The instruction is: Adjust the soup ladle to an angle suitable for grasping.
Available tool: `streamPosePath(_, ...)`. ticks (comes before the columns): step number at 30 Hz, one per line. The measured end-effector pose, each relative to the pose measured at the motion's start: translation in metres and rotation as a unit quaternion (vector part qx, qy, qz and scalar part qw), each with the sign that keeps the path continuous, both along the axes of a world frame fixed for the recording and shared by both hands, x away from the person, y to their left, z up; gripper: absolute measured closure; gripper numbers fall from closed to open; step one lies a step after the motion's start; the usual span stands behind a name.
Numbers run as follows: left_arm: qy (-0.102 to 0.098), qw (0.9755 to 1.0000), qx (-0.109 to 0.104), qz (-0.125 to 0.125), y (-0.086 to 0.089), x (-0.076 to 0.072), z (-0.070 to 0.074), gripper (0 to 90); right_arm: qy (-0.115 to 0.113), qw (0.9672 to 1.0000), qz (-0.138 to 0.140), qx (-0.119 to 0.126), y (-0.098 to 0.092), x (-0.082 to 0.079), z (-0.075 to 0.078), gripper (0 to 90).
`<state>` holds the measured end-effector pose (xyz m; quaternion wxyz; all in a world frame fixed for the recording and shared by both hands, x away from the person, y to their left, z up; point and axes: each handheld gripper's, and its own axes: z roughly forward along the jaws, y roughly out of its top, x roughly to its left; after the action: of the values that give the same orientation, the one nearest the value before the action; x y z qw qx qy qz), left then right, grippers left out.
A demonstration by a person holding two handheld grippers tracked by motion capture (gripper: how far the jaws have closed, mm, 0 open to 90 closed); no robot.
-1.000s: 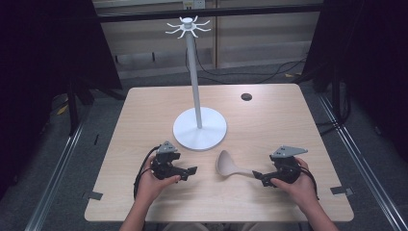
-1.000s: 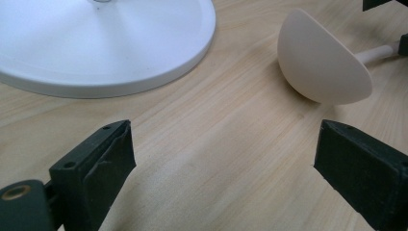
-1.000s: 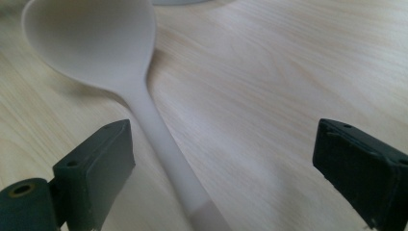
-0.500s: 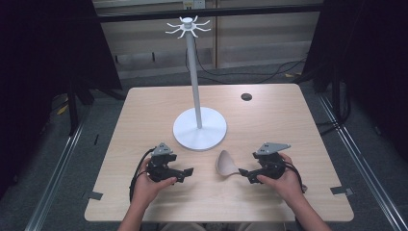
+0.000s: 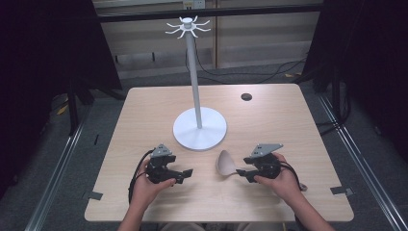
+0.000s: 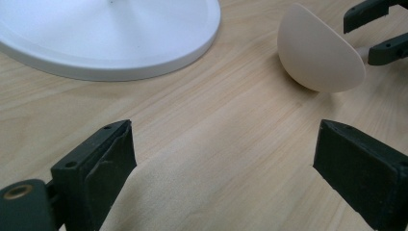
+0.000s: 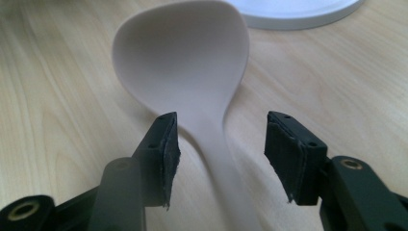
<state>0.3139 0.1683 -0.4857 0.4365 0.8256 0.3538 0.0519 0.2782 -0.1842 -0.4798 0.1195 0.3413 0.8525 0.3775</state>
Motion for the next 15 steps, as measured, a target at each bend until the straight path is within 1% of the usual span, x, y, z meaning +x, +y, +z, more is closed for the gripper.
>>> streamPosePath(2, -0.002, 1.0000, 0.000, 0.001, 0.000, 0.000, 0.001, 7.0, 0.001, 1.0000, 0.001, 0.001, -0.001, 0.000, -0.001, 47.2)
streamPosePath(3, -0.002, 1.0000, 0.000, 0.001, -0.001, 0.000, 0.001, 7.0, 0.010, 0.9999, 0.003, 0.002, -0.003, -0.001, -0.003, 49.2)
streamPosePath(6, -0.004, 1.0000, 0.000, -0.001, -0.002, 0.001, 0.002, 7.0, 0.018, 0.9998, 0.004, -0.004, -0.006, -0.002, -0.008, 52.5)
streamPosePath(8, -0.002, 1.0000, -0.002, -0.003, -0.004, 0.002, 0.001, 7.0, 0.023, 0.9996, 0.006, -0.013, -0.007, -0.002, -0.010, 54.3)
streamPosePath(10, -0.002, 1.0000, 0.000, -0.005, -0.005, 0.002, 0.001, 7.1, 0.026, 0.9995, 0.002, -0.015, -0.007, -0.001, -0.012, 55.7)
streamPosePath(11, -0.001, 1.0000, -0.003, -0.004, -0.006, 0.002, 0.001, 7.1, 0.027, 0.9995, 0.004, -0.014, -0.008, -0.001, -0.013, 56.7)
streamPosePath(12, -0.001, 1.0000, -0.002, -0.005, -0.006, 0.002, 0.001, 7.1, 0.028, 0.9994, 0.005, -0.019, -0.007, 0.000, -0.014, 58.5)
streamPosePath(13, -0.003, 1.0000, -0.002, -0.006, -0.007, 0.002, 0.001, 7.1, 0.032, 0.9992, 0.009, -0.024, -0.007, 0.001, -0.016, 62.2)
streamPosePath(14, -0.003, 1.0000, -0.002, -0.007, -0.007, 0.002, 0.001, 7.1, 0.029, 0.9992, 0.014, -0.023, -0.006, 0.002, -0.018, 67.3)
streamPosePath(15, -0.003, 1.0000, -0.003, -0.006, -0.007, 0.002, 0.001, 7.1, 0.027, 0.9990, 0.020, -0.030, -0.006, 0.002, -0.017, 69.3)
